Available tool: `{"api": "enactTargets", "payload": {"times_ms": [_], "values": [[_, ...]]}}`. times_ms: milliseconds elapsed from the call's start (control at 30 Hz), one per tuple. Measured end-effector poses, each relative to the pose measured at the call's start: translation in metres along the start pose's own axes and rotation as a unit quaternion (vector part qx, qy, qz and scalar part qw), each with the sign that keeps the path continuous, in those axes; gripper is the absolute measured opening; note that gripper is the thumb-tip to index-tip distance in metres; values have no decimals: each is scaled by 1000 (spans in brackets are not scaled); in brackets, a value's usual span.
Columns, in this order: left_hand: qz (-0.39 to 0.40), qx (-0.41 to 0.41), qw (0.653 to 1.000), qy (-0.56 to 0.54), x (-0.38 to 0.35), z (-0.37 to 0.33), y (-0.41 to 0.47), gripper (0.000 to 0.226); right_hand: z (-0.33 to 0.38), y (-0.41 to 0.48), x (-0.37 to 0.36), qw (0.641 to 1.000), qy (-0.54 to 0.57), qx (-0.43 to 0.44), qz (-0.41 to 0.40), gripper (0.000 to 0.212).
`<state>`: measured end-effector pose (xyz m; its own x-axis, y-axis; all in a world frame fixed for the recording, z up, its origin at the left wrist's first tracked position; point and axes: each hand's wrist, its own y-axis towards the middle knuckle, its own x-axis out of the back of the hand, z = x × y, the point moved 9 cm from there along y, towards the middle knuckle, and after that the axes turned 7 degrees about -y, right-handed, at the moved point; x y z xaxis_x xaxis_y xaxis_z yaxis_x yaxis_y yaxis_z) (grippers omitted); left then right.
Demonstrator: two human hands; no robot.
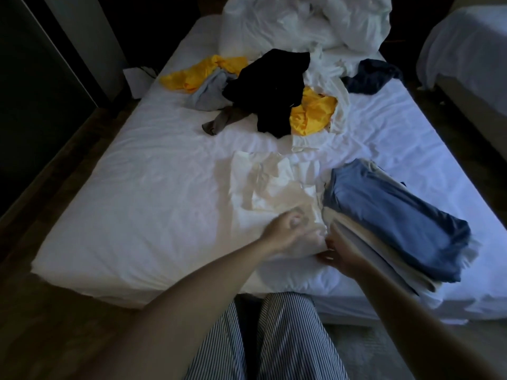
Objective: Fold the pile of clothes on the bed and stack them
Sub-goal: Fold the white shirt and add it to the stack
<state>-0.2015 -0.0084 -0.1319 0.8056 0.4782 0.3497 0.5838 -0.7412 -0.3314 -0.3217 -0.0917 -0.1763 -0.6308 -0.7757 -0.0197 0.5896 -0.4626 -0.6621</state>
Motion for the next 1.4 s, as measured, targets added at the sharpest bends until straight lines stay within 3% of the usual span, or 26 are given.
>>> {"api": "enactTargets", "payload": {"times_ms": [33,100,167,233,300,367,500,667,767,833,967,1067,1133,1200,1333,1400], "values": [[-78,9,997,12,27,10,1,50,1,1,-3,1000,-4,-1,3,48],[-220,44,963,146,81,30,-6,46,7,2,-7,999,-47,15,-5,53],[-278,181,925,183,120,68,-25,58,12,6,-12,995,-94,31,-22,50],[-233,270,931,81,131,103,-34,69,9,12,-8,986,-151,22,-67,48],[-137,235,962,-35,120,108,-28,55,5,12,-6,981,-173,11,-87,46],[-63,235,964,-109,106,103,-34,44,-1,11,-5,985,-149,1,-90,44],[-58,224,959,-166,111,98,-45,33,-3,4,-18,997,-61,5,-56,33],[-78,242,956,-145,143,114,-65,31,-11,-7,-43,992,-117,-23,32,24],[-19,288,952,-97,136,129,-84,35,-30,-16,-47,973,-216,-63,46,35],[1,309,950,-34,129,131,-91,36,-34,-21,-46,973,-208,-89,50,40],[-142,224,948,177,160,99,-73,52,-8,-22,-40,955,-288,-71,-6,15],[-235,139,948,162,173,66,-52,46,37,-11,-35,945,-304,63,-100,26],[-204,123,962,131,163,52,-32,46,67,-9,-33,916,-333,153,-160,50],[-150,142,976,75,147,48,-14,52,87,-6,-39,869,-409,209,-186,58],[-129,166,977,-29,129,54,7,72,95,7,-58,797,-541,211,-165,59],[-127,146,980,-42,124,53,18,70,92,12,-64,779,-576,191,-155,57]]}}
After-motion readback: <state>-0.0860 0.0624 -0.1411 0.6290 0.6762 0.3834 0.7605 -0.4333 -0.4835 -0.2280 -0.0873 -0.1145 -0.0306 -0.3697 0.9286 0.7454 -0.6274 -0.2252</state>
